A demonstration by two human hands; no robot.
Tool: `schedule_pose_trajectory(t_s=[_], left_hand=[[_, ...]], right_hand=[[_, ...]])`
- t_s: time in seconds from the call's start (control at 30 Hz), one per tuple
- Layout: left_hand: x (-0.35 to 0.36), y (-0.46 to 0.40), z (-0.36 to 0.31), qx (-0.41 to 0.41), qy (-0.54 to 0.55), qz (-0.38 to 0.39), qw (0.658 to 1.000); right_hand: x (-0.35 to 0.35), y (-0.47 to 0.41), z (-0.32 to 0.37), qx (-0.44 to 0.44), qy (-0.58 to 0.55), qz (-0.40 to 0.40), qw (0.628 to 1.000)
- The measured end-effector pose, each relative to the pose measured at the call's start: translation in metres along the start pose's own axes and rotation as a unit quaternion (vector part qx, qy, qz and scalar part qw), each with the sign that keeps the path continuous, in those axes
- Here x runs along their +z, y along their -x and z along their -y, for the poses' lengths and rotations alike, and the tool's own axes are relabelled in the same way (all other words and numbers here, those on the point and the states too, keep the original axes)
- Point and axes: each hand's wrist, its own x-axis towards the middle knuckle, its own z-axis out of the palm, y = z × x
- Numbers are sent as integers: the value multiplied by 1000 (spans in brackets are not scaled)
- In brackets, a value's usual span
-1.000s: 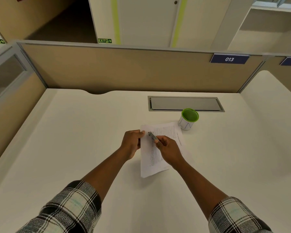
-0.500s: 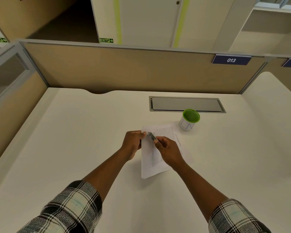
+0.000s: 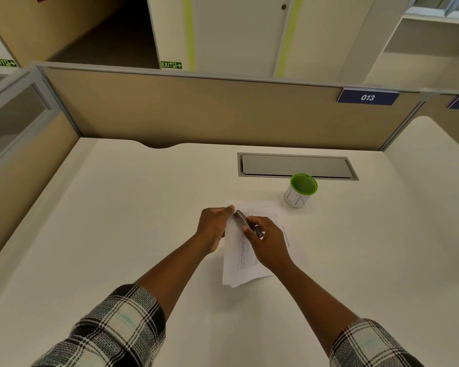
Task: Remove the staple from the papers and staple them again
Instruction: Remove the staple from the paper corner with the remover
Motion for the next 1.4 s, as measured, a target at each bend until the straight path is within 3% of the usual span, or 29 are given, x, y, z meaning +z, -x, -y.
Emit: schedule_pose_trajectory(t_s=[0.53,0.67,0.97,1.4], left_hand=[[5,0,-1,-4,10,-7,1000],[5,-1,-1,3,4,-5,1000],[5,2,1,3,28,19,999],[5,3,2,2,38,27,999]], right_hand=[[9,8,6,-117,202,-29,972],[13,12,5,-89,169,-25,981],[1,10,5,28,-16,-21,999],[0,4,4,29,-11,-37,999]])
